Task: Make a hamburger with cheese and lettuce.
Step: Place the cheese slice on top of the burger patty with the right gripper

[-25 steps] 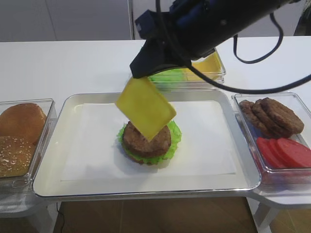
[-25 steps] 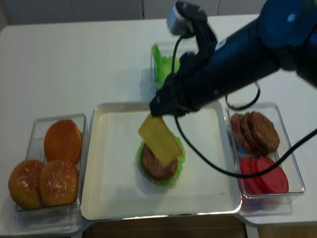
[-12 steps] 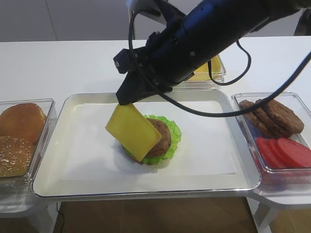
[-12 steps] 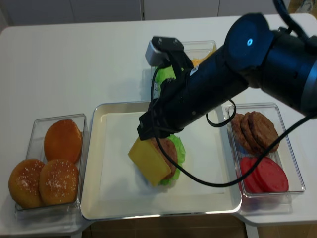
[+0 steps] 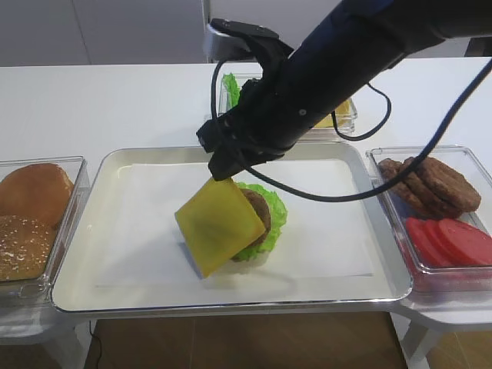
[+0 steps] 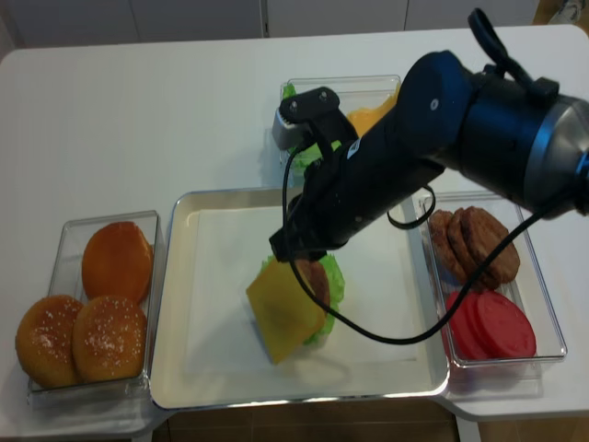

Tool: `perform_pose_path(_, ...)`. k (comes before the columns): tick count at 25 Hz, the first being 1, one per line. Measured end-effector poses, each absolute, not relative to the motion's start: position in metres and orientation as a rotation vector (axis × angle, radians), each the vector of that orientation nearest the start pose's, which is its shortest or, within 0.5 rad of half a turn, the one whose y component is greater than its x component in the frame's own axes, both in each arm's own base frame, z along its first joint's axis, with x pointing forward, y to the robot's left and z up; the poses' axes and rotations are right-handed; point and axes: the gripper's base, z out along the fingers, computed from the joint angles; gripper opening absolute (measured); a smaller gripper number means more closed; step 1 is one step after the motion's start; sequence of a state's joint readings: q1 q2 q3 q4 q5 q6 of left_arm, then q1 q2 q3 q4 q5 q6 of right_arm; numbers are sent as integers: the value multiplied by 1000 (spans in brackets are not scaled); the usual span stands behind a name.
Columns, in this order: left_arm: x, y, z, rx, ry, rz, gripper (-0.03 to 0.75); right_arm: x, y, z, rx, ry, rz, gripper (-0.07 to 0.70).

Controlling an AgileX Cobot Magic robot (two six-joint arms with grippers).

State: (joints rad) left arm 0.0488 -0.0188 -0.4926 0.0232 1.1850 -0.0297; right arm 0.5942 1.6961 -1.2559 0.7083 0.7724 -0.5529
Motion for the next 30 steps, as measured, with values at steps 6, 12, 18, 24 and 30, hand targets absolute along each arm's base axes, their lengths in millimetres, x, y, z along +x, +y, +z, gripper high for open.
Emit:
perform_pose_path(6,-13,1,265,-88,2155,39,433,283,236,256,-958,2423,746,45)
perform_pose_path(12,-13,1,265,-88,2155,39,433,286,233,254,-1001,2405,664,45)
perform_pose_path(18,-13,1,265,-88,2155,39,433,288,232,254,-1011,2386,628,45)
perform_pose_path(24,-13,1,265,-88,2155,39,433,289,230,253,-1032,2374,589,45)
perform_pose_path(30,-13,1,265,-88,2155,39,433,292,231,248,-1028,2375,576,45)
